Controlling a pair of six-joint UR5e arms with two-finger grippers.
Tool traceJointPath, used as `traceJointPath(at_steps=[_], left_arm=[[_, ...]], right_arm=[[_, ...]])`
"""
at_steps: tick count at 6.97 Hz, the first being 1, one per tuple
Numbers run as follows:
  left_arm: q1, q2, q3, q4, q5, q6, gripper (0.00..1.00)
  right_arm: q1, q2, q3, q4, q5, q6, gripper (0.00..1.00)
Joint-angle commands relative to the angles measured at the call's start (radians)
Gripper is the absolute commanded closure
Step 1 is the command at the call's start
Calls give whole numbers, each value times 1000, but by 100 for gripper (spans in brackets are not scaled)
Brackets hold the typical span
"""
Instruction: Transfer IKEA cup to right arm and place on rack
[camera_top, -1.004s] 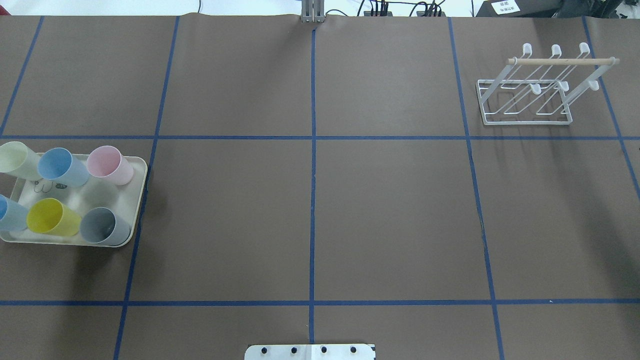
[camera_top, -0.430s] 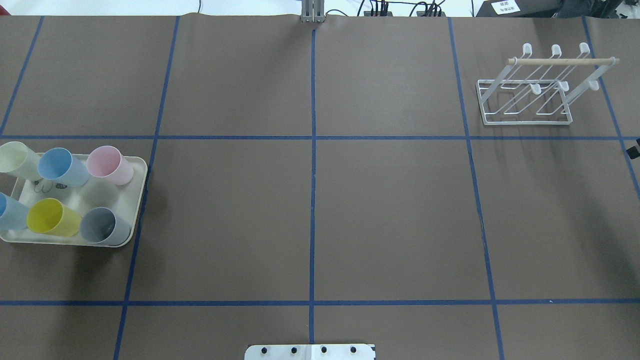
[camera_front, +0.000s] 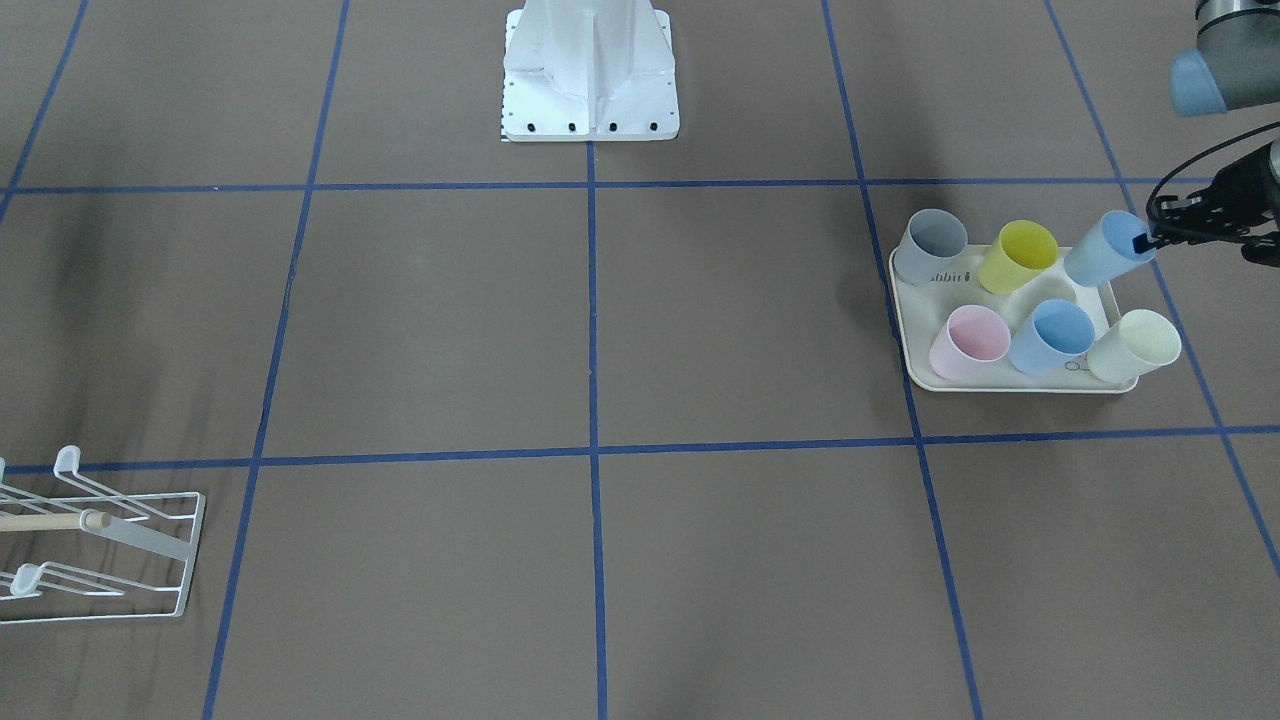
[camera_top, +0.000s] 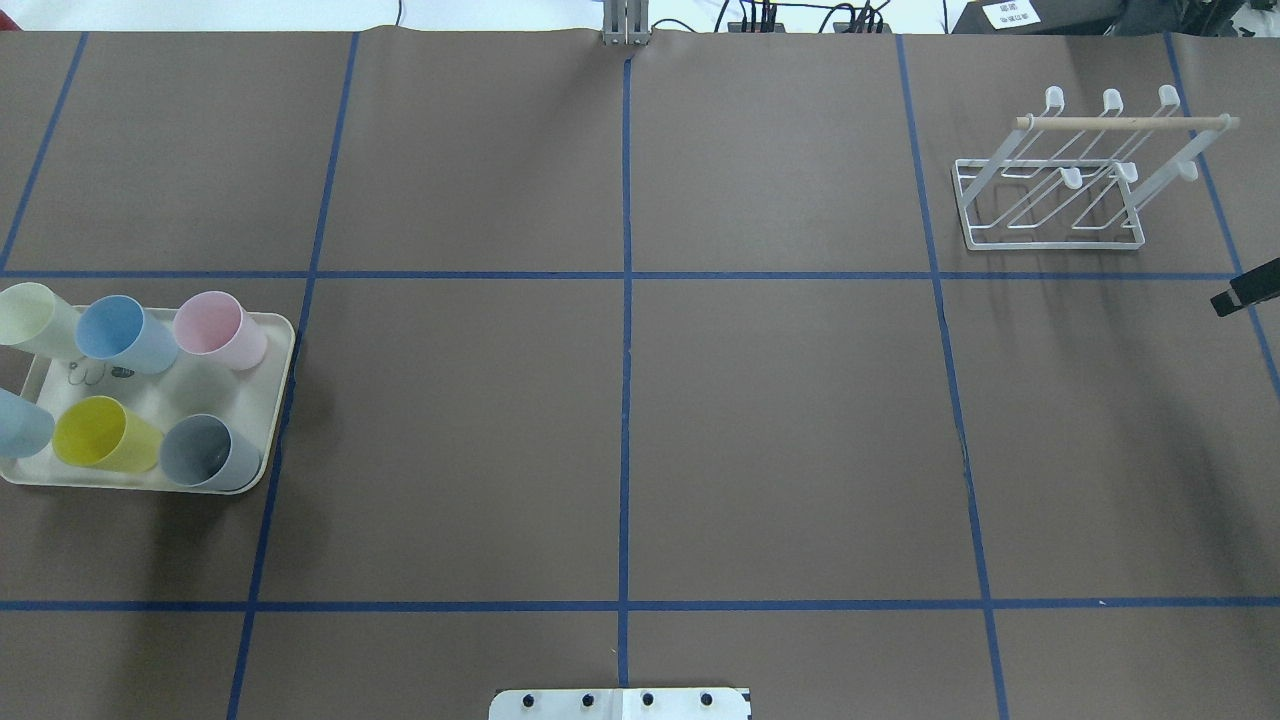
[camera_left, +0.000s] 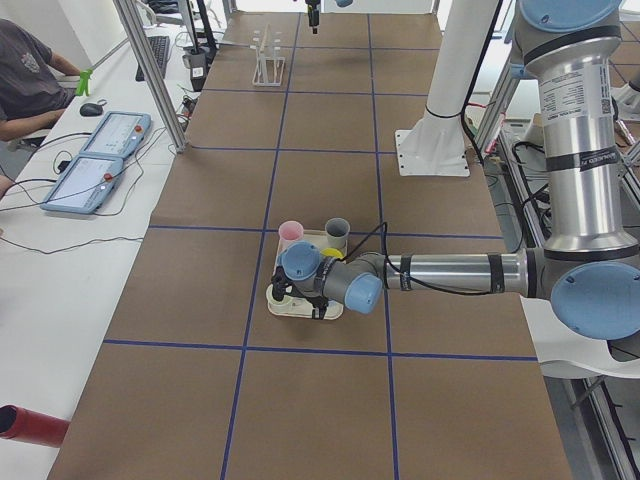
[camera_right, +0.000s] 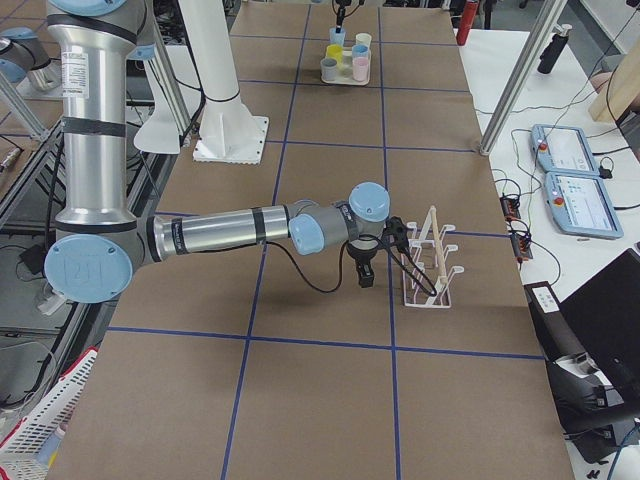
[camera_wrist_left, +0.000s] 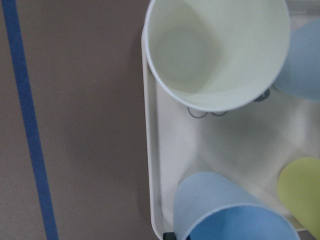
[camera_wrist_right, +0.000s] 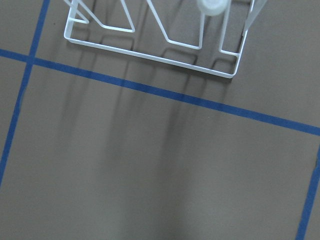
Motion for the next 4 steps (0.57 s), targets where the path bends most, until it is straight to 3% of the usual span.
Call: traceJointPath(at_steps=[1,2,4], left_arm=[[-98,1,-21,12,-3,2,100],[-128,-11,-79,63,3,-3,100],[-128,-110,-248,251,-4,-233,100]], right_arm=[[-90,42,-1,152,-6,166,2],[-112,65,-6,242,-7,221,2],[-156,114,-4,390,-8,389,2]])
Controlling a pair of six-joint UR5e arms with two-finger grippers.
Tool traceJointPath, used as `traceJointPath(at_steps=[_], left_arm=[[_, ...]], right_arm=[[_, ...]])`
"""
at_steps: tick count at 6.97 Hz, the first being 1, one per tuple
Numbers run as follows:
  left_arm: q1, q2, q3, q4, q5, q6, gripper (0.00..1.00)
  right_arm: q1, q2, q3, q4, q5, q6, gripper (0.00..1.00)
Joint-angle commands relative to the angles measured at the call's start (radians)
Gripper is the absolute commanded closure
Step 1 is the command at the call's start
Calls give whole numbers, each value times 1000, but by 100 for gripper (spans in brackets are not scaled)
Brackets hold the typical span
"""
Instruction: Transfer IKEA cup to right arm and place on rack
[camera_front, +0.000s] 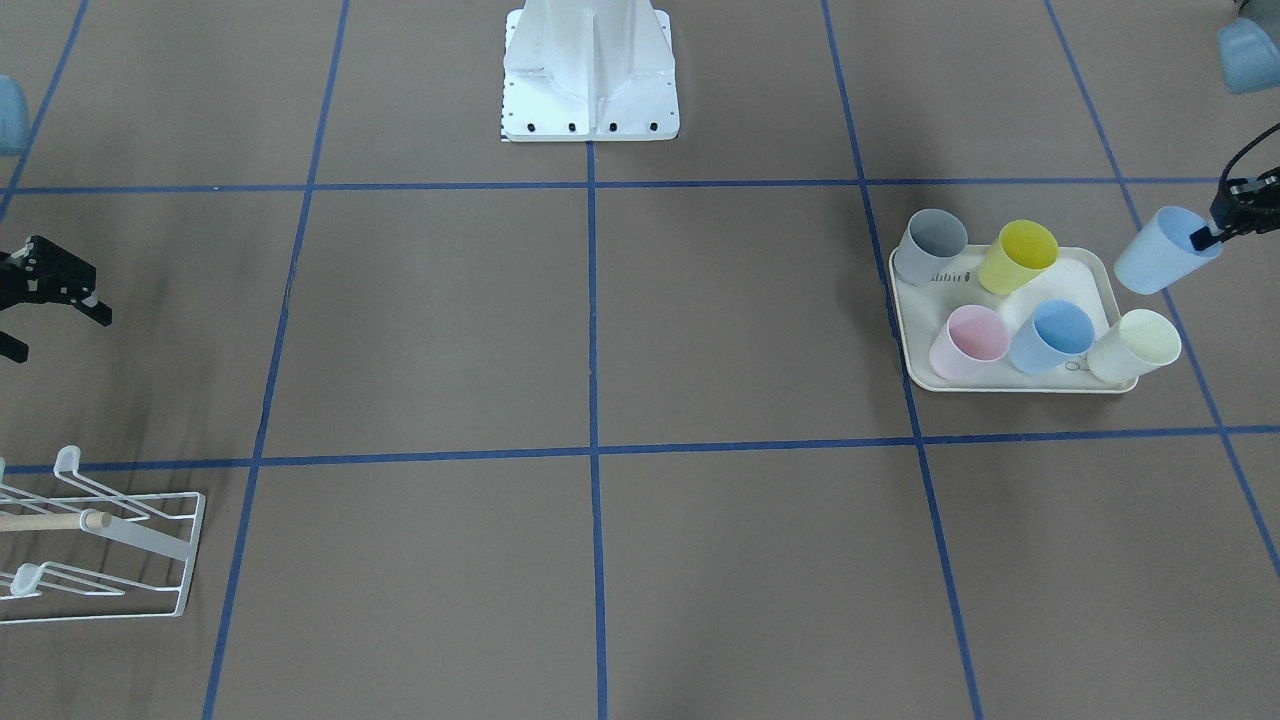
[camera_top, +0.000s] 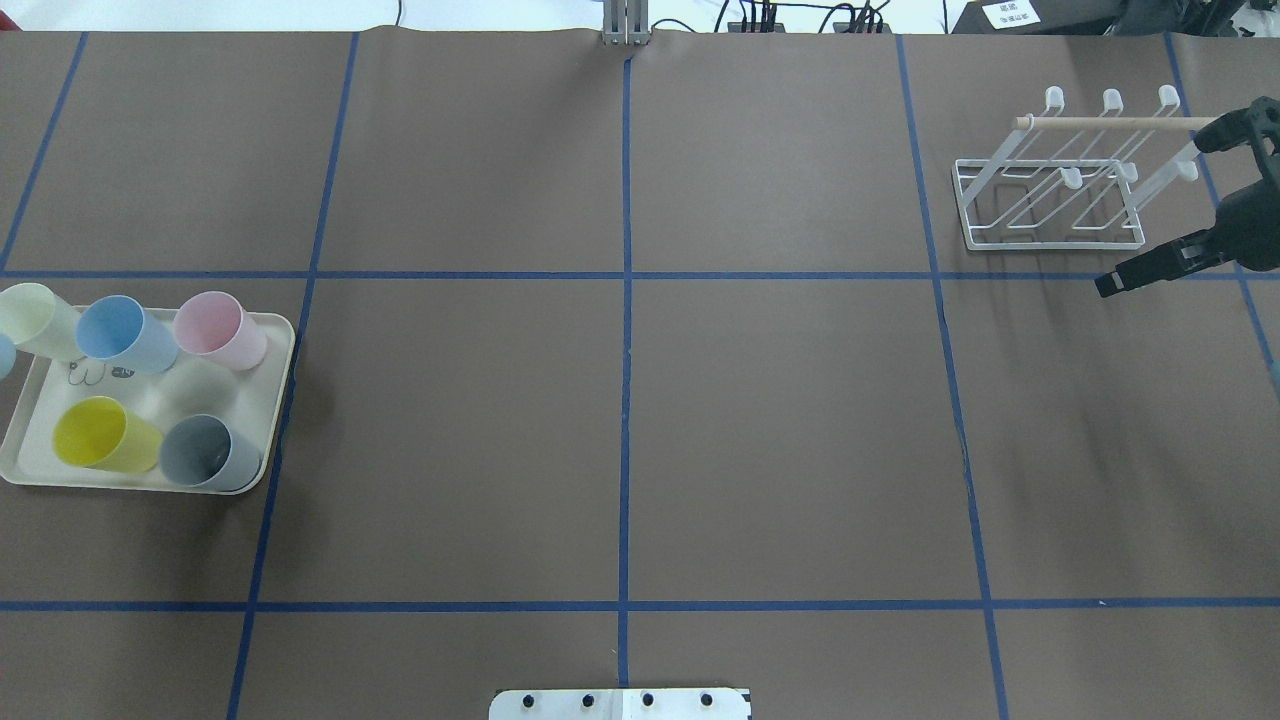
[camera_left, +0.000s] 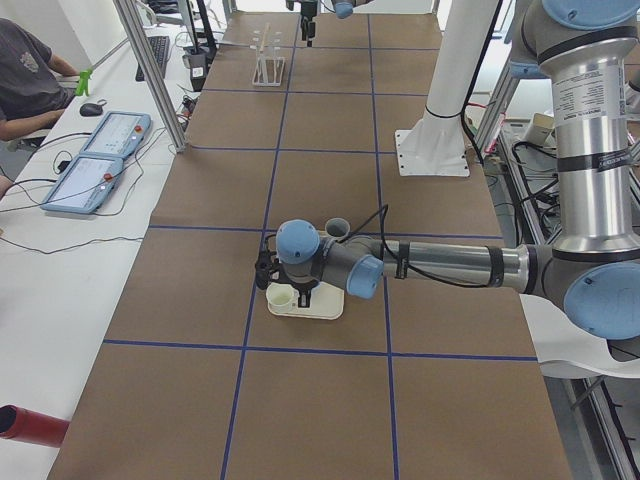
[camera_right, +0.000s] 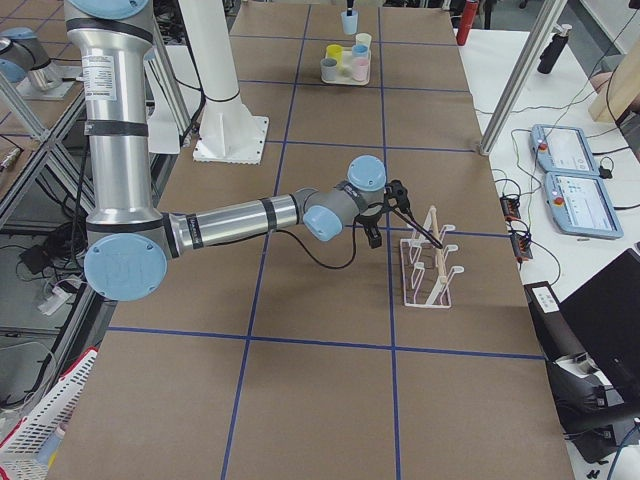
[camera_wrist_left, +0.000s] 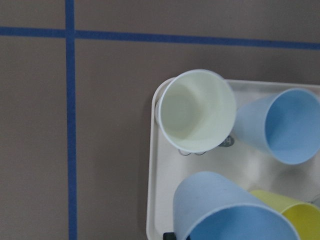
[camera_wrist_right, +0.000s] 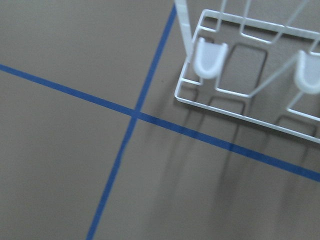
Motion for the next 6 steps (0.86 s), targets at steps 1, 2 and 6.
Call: traceJointPath(at_steps=[1,2,6], left_arm=[[-5,-122,-115,96,-30,-291,100],[7,-207,-111,88,-77,-454,100],[185,-478,-57,22,-82,-989,100]], right_arm=[[-65,98,-2,117,-2,234,2],[-91,164,-2,117,-2,308,1],[-229,407,10,118,-143,637,2]])
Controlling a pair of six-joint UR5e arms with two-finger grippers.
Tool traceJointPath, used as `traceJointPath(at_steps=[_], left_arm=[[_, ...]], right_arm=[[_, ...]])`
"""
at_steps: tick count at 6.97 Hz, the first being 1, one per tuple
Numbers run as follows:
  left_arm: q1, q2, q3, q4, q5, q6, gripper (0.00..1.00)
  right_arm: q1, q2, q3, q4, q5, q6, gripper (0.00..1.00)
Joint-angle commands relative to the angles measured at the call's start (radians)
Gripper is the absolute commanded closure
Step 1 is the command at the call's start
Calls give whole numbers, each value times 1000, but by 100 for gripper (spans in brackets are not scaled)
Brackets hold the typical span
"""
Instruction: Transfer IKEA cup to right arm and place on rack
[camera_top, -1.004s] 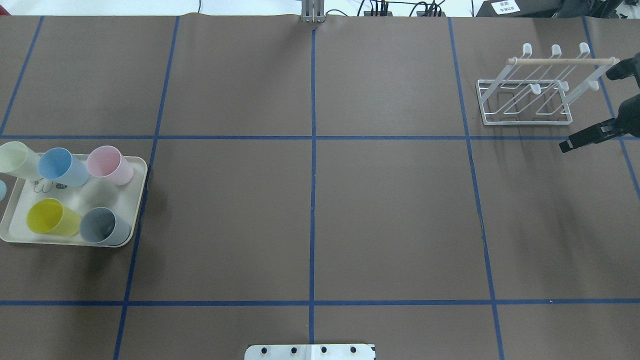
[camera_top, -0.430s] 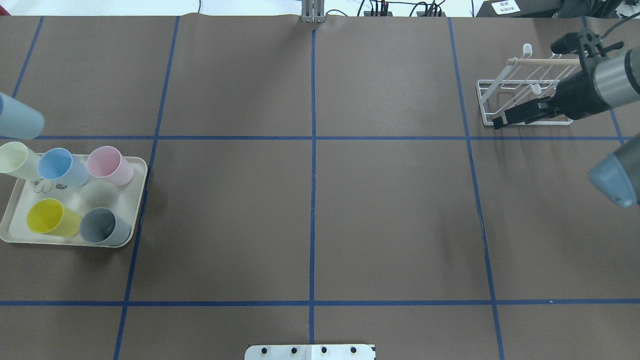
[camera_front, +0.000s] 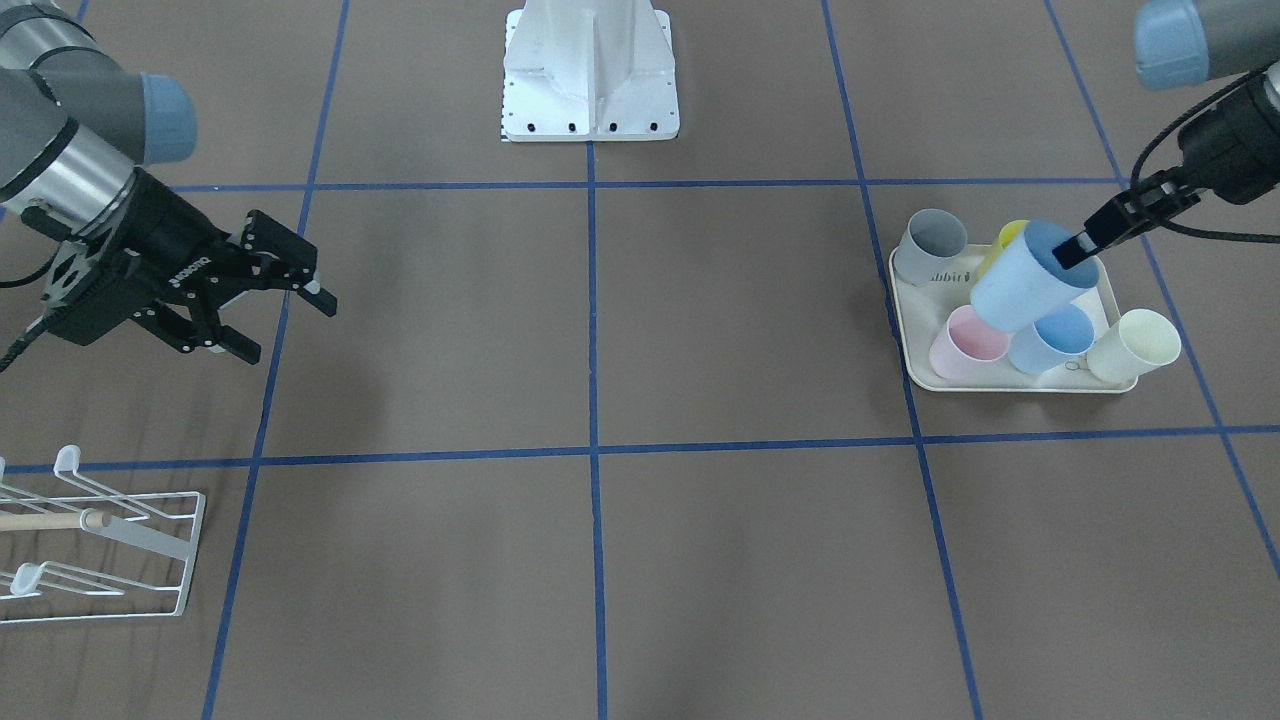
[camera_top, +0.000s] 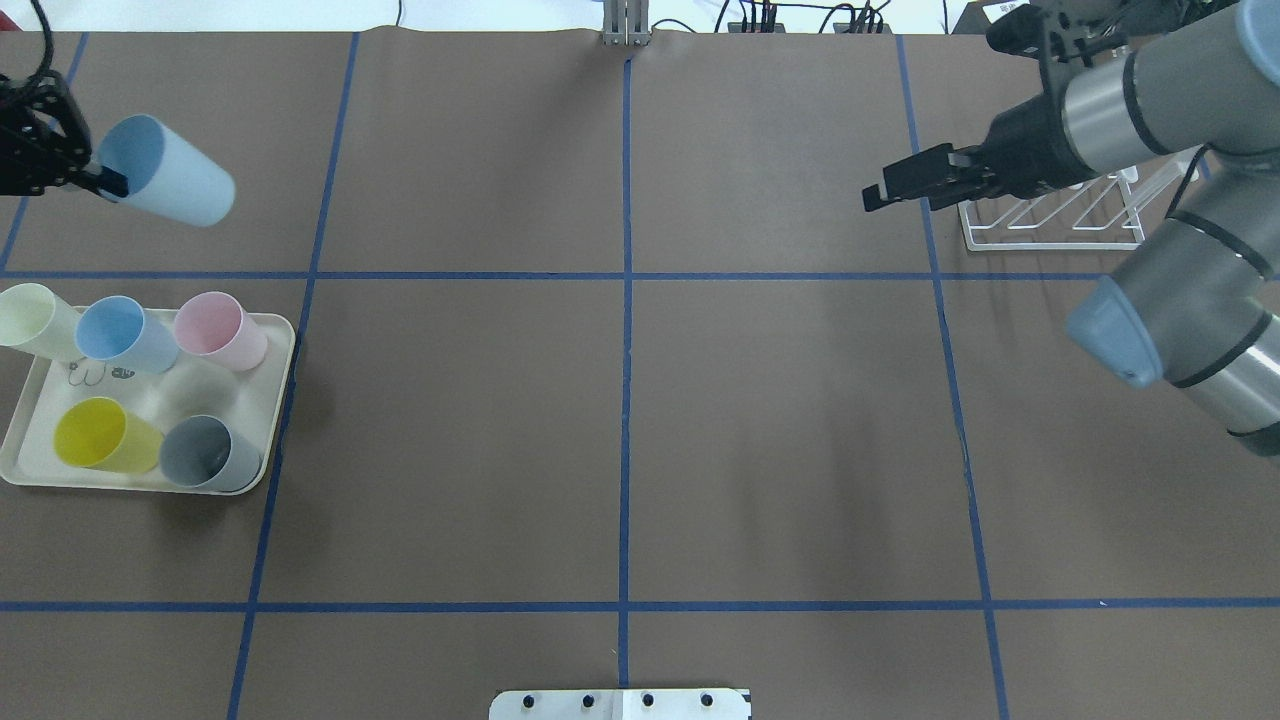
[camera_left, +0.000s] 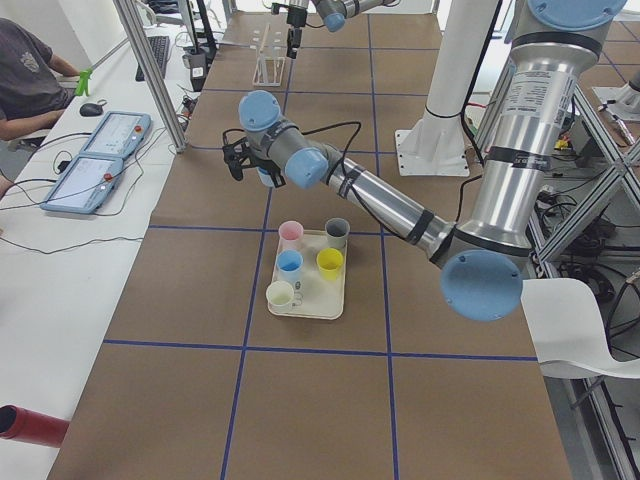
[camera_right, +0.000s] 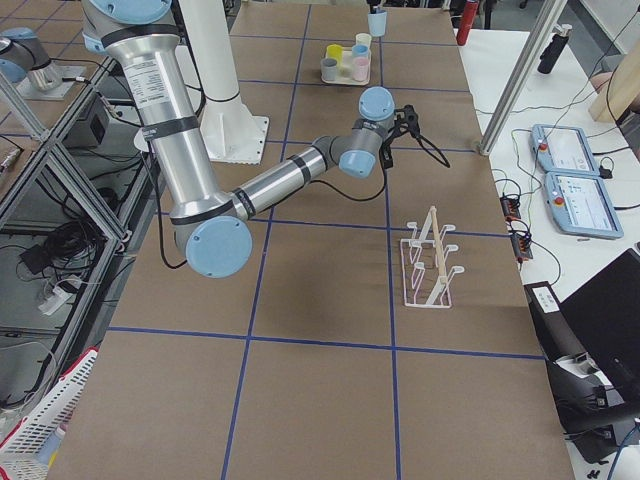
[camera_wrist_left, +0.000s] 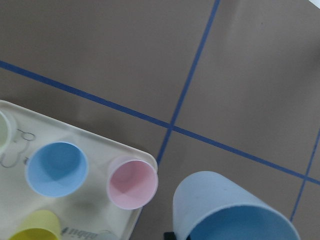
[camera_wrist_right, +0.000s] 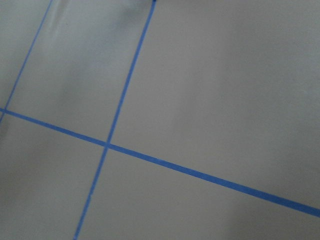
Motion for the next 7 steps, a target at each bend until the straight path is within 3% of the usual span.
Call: traceJointPath(at_steps=[1,3,6,7], left_arm=[[53,-95,10,-30,-3,-156,100],[86,-184,80,-154,-2,-296,100],[126,-233,146,-546,23,-770,100],[172,-265,145,-634,118,-897,100]], right_arm=[[-57,102,2,1,-43,205,2],[-100,132,-9,142,-49,446,2],[-112,152,-15,341,-73,701,4],[-126,153,-16,395,-82,772,4]])
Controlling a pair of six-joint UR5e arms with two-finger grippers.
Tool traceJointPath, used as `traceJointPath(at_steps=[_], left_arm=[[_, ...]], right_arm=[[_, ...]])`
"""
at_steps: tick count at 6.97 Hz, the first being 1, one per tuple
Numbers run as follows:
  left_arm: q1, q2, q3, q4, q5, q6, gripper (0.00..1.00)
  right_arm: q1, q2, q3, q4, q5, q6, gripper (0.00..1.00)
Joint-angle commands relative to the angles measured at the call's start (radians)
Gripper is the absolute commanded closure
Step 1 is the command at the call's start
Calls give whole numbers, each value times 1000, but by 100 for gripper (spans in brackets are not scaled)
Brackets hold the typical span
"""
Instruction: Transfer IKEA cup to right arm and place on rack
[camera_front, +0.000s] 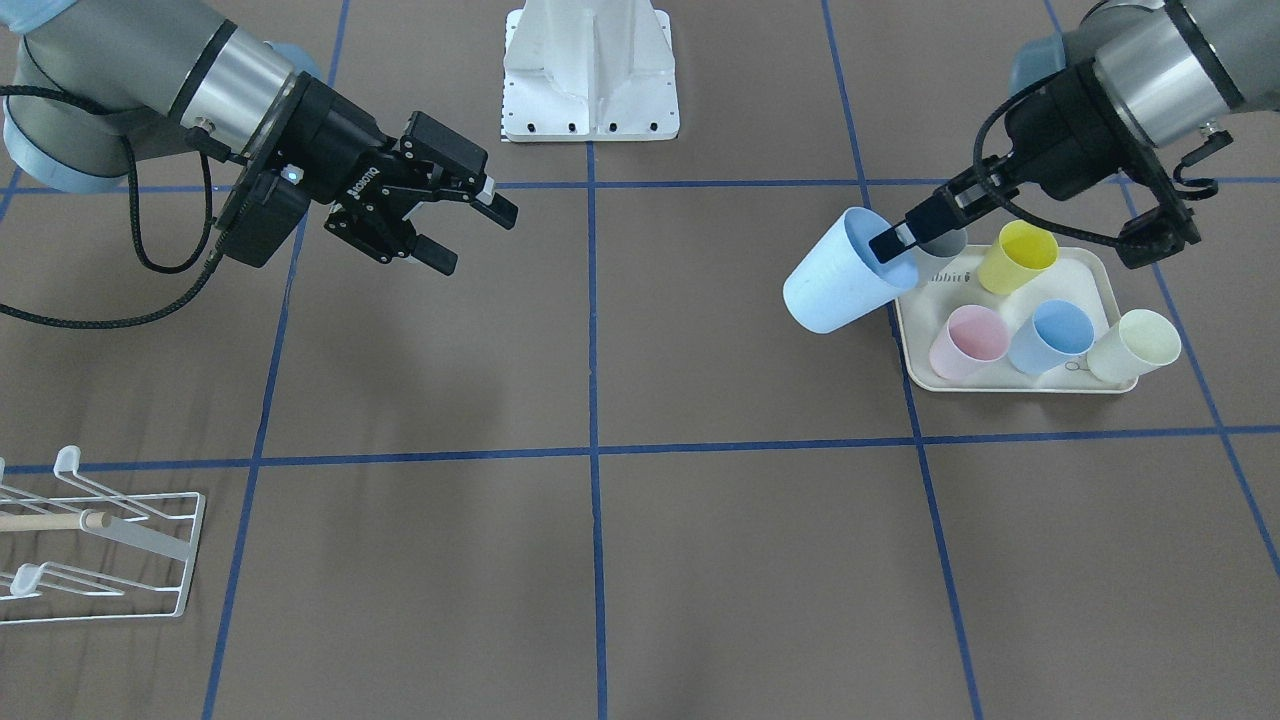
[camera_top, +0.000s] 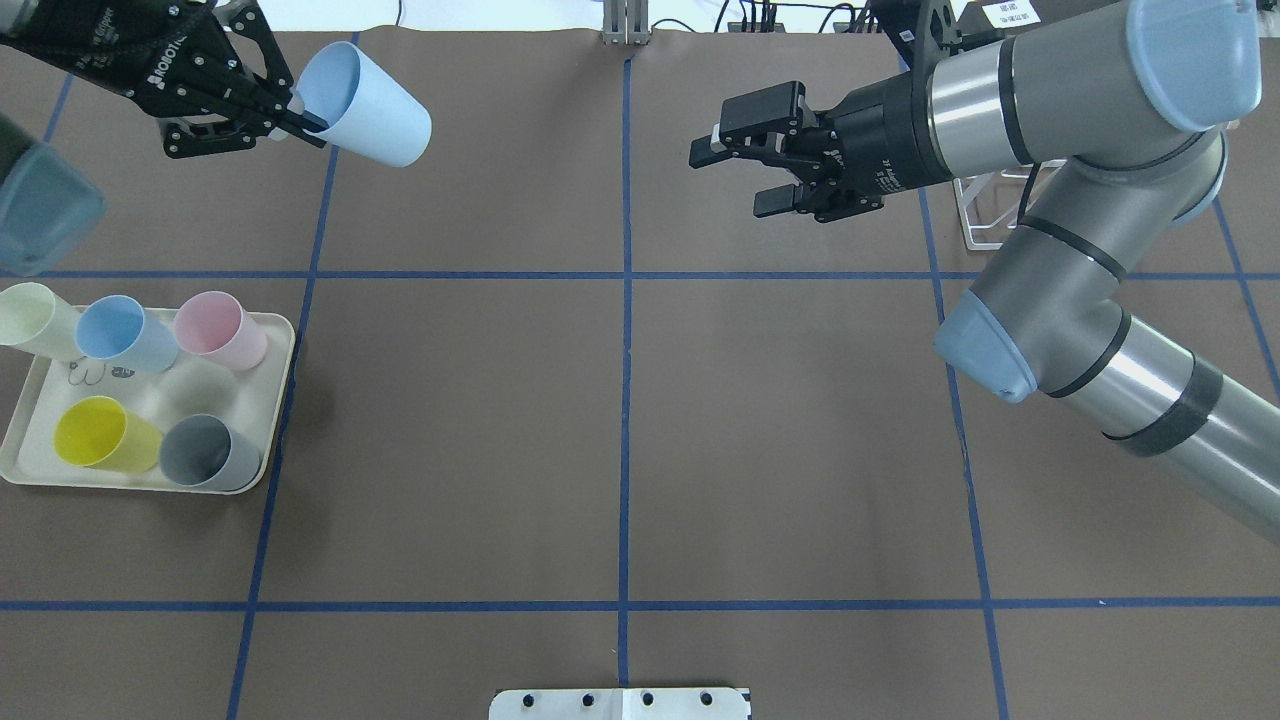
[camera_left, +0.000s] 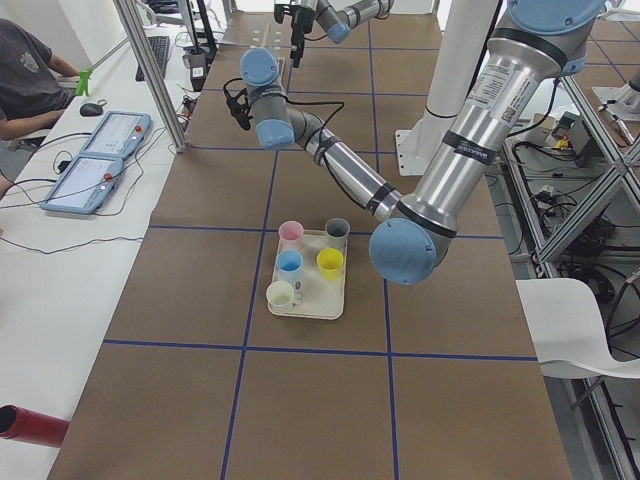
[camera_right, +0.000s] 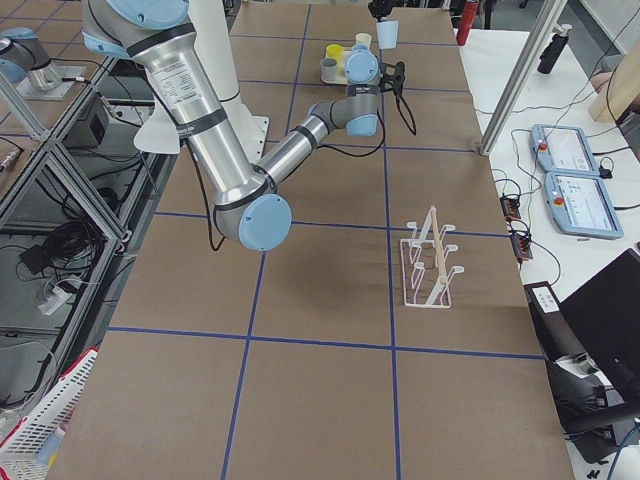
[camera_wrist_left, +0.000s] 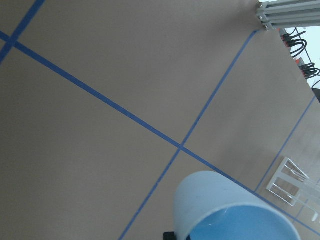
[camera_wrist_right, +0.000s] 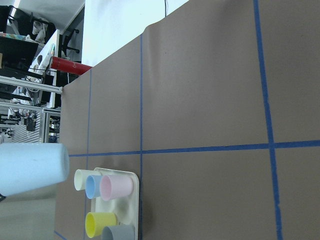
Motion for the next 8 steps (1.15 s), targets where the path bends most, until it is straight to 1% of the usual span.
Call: traceJointPath(at_steps=[1,2,3,4,5,6,7,8], left_arm=[[107,-50,12,-217,193,-294,100],[145,-51,17,-324,276,-401,100],[165,-53,49,-439,327,-531,100],[166,-55,79,-551,335,-672,100],[172,-56,106,-662,335,-789,100],[186,-65,150,-801,352,-962,100],[201,-93,161,-841,378,-1074,100],[215,-126,161,-842,378,-1174,100]], right_arm=[[-19,3,-3,118,-18,118,4],[-20,4,-4,165,-19,186,4],[-20,4,-10,234,-32,246,4],[-21,4,-29,324,-60,320,4],[-23,4,-67,442,-91,389,5],[-36,4,-116,580,-145,441,5],[-47,17,-139,622,-156,442,4],[-47,64,-163,624,-156,442,3]])
